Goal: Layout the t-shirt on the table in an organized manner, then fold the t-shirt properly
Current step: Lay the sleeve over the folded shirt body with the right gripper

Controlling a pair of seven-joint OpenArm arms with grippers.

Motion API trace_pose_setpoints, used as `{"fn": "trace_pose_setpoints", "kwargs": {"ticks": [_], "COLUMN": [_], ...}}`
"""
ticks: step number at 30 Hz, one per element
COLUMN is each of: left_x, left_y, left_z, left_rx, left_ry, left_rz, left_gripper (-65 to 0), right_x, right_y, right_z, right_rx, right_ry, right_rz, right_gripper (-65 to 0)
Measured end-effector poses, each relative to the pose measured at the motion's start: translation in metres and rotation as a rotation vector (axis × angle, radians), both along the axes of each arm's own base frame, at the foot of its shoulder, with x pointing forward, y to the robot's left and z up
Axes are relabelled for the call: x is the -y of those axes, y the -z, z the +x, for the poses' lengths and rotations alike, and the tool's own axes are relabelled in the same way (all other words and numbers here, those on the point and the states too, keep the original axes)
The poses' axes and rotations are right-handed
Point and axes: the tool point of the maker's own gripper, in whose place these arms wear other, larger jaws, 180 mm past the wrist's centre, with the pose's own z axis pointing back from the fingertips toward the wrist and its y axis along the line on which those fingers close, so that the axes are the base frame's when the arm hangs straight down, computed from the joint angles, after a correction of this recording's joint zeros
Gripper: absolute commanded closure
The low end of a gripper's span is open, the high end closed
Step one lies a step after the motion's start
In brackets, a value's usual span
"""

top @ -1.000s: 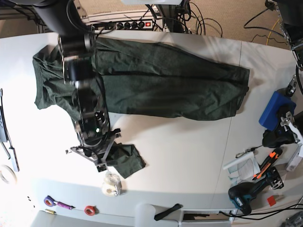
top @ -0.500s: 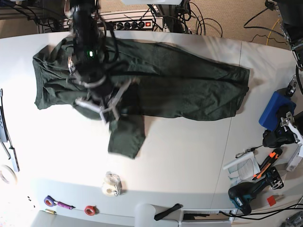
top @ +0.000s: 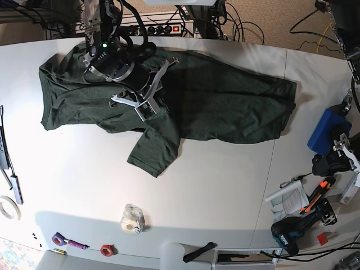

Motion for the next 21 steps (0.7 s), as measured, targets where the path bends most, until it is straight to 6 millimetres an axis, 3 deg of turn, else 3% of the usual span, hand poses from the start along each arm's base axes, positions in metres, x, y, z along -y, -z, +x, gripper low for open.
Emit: {"fn": "trace_pose_setpoints", "kwargs": {"ticks": [3,7,9,11,14,17,19,21], "left_x": [0.0,0.0,0.0,0.0,0.006,0.022,0.037,0.051], "left_y": [0.0,0.0,0.0,0.0,0.007,0.029,0.043,0.05], "left_z": [0.0,0.0,0.0,0.0,-0.002,-0.011,-0.018,-0.019], "left_rx": [0.0,0.0,0.0,-0.001,-0.01,-0.054,-0.083,-0.091], "left_ry": [0.0,0.0,0.0,0.0,0.003,0.014,0.027,0.036], "left_rz": [0.0,0.0,0.0,-0.001,-0.018,-0.054,-0.085,-0.121], "left_gripper": [-24.3,-24.3,-24.3,-24.3,-24.3,-24.3,-24.3,-24.3], "right_x": [0.0,-0.008,-0.013,-0.005,0.042,0.105,0.133,0.155], "right_y": [0.002,-0.002,-0.013,-0.027,-0.059,-0.084,-0.076,-0.049], "right_z": [-0.002,-0.004,0.004,0.023,0.07,0.109,0.127,0.141], "right_rx": [-0.01,0.005,0.074,0.194,0.395,0.464,0.419,0.321], "right_ry": [-0.004,-0.051,-0.06,-0.037,0.147,0.432,0.53,0.61], "right_rz": [-0.008,0.017,0.054,0.002,-0.164,-0.15,-0.076,-0.002], "right_gripper": [0.0,-24.4,-25.6,-25.6,-25.6,-25.6,-25.6,-25.6]}}
